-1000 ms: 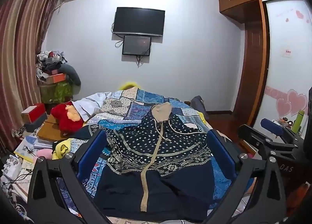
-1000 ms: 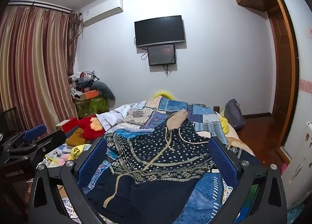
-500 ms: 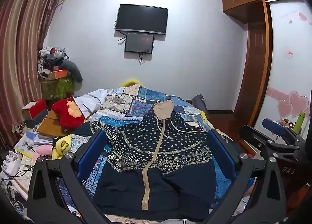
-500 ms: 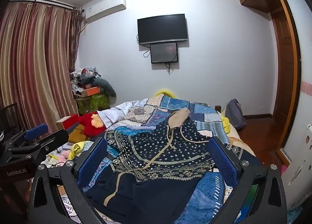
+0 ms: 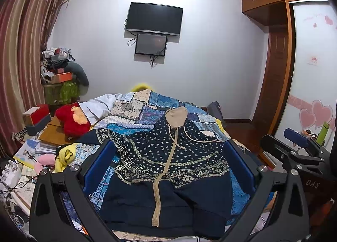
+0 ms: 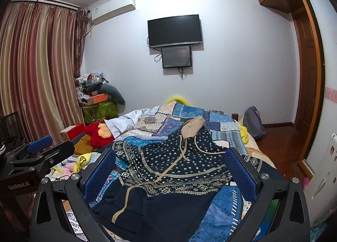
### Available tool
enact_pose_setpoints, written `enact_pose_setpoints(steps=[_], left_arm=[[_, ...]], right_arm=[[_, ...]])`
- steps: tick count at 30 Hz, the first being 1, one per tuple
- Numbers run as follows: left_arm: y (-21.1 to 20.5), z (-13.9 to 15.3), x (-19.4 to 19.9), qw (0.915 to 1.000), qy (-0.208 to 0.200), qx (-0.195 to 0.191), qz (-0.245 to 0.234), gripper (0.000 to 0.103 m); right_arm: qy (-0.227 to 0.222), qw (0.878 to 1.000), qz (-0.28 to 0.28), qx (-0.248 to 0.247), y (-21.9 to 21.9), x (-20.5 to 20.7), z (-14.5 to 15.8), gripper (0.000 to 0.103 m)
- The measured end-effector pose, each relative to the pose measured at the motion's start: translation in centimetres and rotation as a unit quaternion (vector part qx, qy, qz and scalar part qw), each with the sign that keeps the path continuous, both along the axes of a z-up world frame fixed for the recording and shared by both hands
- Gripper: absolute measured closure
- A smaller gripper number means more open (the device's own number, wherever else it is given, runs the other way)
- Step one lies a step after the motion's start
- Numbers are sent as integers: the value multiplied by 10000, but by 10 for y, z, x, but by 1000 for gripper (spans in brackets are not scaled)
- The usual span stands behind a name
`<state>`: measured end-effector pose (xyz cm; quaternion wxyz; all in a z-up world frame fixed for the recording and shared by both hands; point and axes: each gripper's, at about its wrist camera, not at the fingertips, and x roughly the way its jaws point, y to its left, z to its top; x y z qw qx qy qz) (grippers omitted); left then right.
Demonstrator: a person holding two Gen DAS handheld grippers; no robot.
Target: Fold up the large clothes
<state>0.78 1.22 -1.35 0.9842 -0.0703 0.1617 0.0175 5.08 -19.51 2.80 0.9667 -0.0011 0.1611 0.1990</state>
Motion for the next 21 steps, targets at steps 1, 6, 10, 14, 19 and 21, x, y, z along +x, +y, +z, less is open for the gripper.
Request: enact_pose_setpoints(steps=[1, 6, 10, 14, 19, 21], left_arm=[[0, 0, 0, 10000, -3, -1, 3, 0], [0, -1, 1, 10000, 0, -14, 0, 0], [0, 0, 1, 10000, -5, -45, -4, 0], [0, 1, 1, 10000, 4, -55, -13, 0], [-2, 3, 1, 10000, 4, -27, -33, 0], [-3, 4, 1, 10000, -1, -9, -36, 0]], right_arm=[[-4, 10000, -3, 1, 0, 0, 0, 0], [-10, 10000, -15, 1, 0, 1, 1, 0], [-8, 10000, -44, 19, -1, 3, 0, 0], [-10, 10000, -63, 45, -3, 4, -1, 0], [-18, 10000, -70, 38, -4, 3, 2, 0], [-15, 10000, -72, 45, -5, 3, 2, 0]])
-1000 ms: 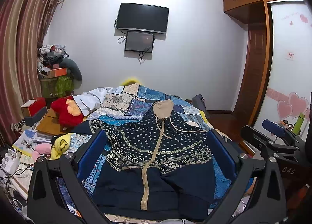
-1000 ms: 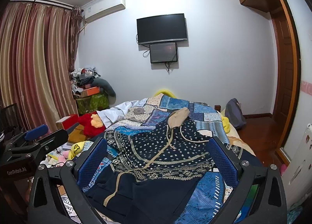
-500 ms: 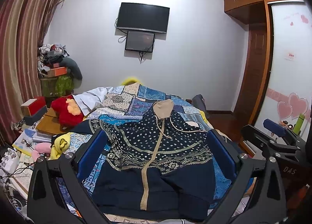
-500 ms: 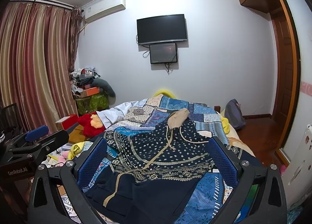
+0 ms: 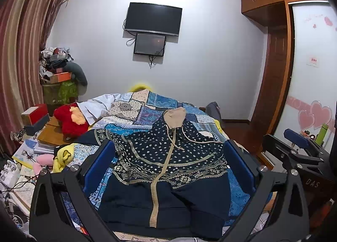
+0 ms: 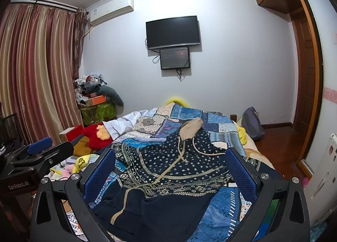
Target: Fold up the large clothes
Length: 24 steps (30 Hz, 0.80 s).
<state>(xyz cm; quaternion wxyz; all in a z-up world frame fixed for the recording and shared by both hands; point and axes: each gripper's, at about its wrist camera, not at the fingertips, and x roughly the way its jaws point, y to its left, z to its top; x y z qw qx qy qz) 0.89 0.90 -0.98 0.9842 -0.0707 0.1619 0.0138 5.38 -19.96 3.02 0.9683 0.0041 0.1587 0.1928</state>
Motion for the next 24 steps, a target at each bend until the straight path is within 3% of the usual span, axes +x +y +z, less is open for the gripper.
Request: enact_pose_setpoints(steps=[24], left_arm=[[4, -1, 4, 10000, 4, -45, 64, 0]], right_arm=[[73, 10000, 12, -52, 6, 2, 0, 0]])
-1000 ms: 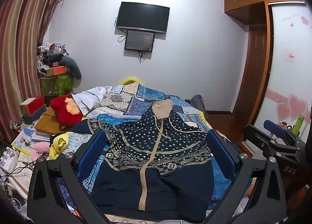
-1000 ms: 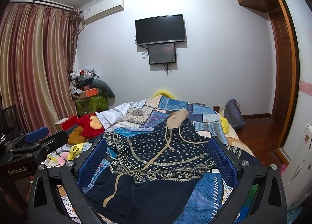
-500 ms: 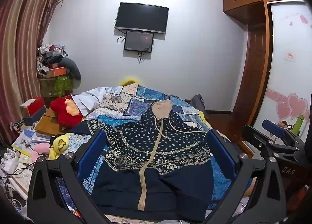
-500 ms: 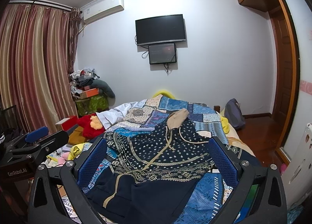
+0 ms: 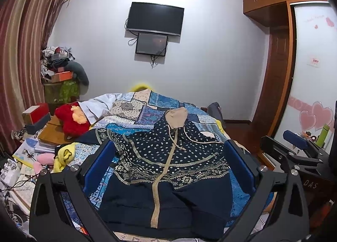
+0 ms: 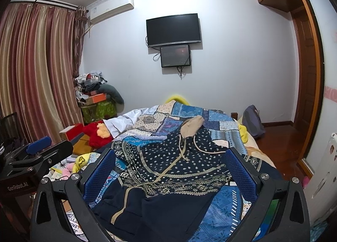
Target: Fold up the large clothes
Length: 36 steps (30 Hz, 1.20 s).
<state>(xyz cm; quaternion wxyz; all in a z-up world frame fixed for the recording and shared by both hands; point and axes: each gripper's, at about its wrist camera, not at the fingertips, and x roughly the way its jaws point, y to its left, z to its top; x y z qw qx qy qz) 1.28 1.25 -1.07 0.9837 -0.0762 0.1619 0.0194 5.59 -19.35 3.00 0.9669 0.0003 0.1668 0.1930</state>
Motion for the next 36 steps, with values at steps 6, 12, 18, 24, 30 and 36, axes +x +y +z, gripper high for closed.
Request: enact_pose_setpoints(steps=[6, 12, 18, 24, 30, 36], left_arm=[[8, -5, 6, 10000, 19, -69, 49, 0], [27, -13, 31, 9996, 230, -89, 167, 0], [59, -30, 76, 9969, 619, -172, 450, 0], [105, -60, 131, 9886, 1094, -185, 1019, 0], [167, -111, 190, 9739, 1812, -494, 1275, 0], [230, -178, 235, 9446, 2773, -962, 1470, 0]], right_arm=[[49, 10000, -8, -83, 8, 7, -2, 0], [54, 9997, 110, -190, 19, 30, -4, 0], [-4, 9993, 87, -366, 39, 78, -13, 0], [229, 9981, 134, -563, 58, 141, -34, 0], [736, 9924, 236, -963, 78, 216, -64, 0], [1301, 9782, 400, -1571, 102, 284, -112, 0]])
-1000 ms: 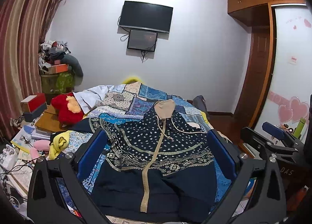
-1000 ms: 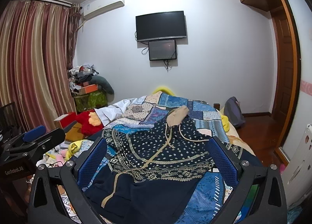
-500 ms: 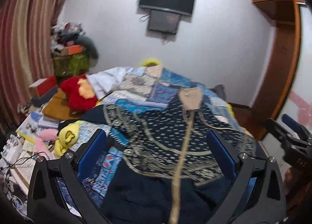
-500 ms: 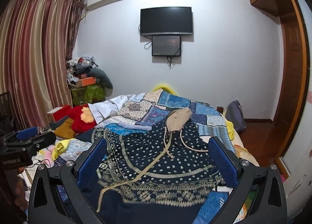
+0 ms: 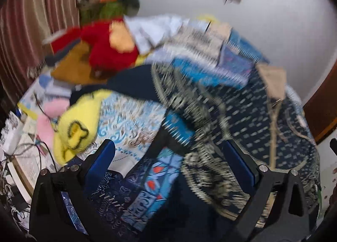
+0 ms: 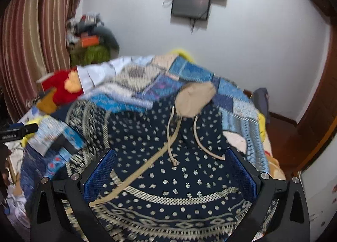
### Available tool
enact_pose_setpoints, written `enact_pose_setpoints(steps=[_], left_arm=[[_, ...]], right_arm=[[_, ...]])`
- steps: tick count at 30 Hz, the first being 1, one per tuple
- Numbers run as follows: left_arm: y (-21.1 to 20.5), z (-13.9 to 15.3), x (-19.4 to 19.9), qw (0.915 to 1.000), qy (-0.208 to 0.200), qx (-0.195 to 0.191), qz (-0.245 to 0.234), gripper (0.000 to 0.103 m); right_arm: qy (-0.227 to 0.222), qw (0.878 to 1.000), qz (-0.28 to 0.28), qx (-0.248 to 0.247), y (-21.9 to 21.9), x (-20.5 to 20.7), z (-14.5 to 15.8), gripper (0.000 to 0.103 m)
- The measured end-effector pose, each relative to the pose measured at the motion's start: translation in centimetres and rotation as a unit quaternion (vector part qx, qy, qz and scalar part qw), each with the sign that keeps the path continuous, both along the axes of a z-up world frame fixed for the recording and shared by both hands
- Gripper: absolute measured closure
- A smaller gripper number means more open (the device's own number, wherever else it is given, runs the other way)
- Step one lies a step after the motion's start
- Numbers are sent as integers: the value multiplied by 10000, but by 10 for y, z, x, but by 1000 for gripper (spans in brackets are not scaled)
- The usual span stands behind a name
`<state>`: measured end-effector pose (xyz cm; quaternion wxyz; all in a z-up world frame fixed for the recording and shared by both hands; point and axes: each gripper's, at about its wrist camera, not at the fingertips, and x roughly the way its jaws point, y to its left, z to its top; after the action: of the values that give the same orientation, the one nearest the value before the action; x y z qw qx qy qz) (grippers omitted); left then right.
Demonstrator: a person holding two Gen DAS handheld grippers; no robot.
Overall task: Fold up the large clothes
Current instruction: 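Lower the left tool to the hoodie sleeve and grasp its cuff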
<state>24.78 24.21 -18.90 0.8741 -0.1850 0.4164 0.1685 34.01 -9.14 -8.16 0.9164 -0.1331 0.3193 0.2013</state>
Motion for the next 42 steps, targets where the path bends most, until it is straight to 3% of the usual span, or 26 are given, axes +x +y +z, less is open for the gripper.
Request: enact_pose_setpoints(steps=[6, 9, 12, 16, 19, 22, 24, 26, 28, 29, 36, 39, 42], left_arm=[[42, -40, 37, 9967, 296, -751, 76, 0], [60, -48, 57, 9923, 145, -1221, 121, 5], [81, -58, 76, 9818, 10, -1856, 396, 13], [98, -64, 98, 9750, -136, -2080, 770, 15], [105, -63, 113, 9782, -114, -1847, 945, 18], [109, -62, 127, 9832, 23, -1486, 1064, 30], [110, -59, 136, 9880, 156, -1081, 1095, 53], [109, -56, 147, 9915, 376, -605, 1089, 65], [104, -49, 153, 9932, 406, -318, 1046, 82], [100, -44, 158, 9941, 409, -149, 989, 96], [24, 20, 180, 9947, -168, 1017, -23, 97], [-27, 30, 193, 9906, -322, 1071, -793, 97], [-64, 14, 206, 9883, -30, 861, -1259, 94]], right_arm=[[586, 9978, 165, -279, 20, 56, -51, 0], [894, 9954, 240, -256, 31, 80, -70, 0], [1187, 9921, 366, -201, 44, 102, -84, 0], [1612, 9858, 466, -103, 60, 127, -99, 0], [2000, 9784, 514, 104, 68, 138, -108, 0], [2151, 9743, 641, 191, 74, 139, -112, 0], [2123, 9745, 721, 115, 77, 137, -113, 0], [2116, 9745, 744, 33, 79, 134, -114, 0], [2115, 9745, 753, 21, 78, 132, -114, 0], [2112, 9746, 747, 16, 76, 132, -113, 0], [1998, 9782, 512, 246, 46, 124, -91, 0], [1950, 9792, 351, 437, 28, 120, -77, 0], [1888, 9797, 189, 645, 8, 114, -61, 0]])
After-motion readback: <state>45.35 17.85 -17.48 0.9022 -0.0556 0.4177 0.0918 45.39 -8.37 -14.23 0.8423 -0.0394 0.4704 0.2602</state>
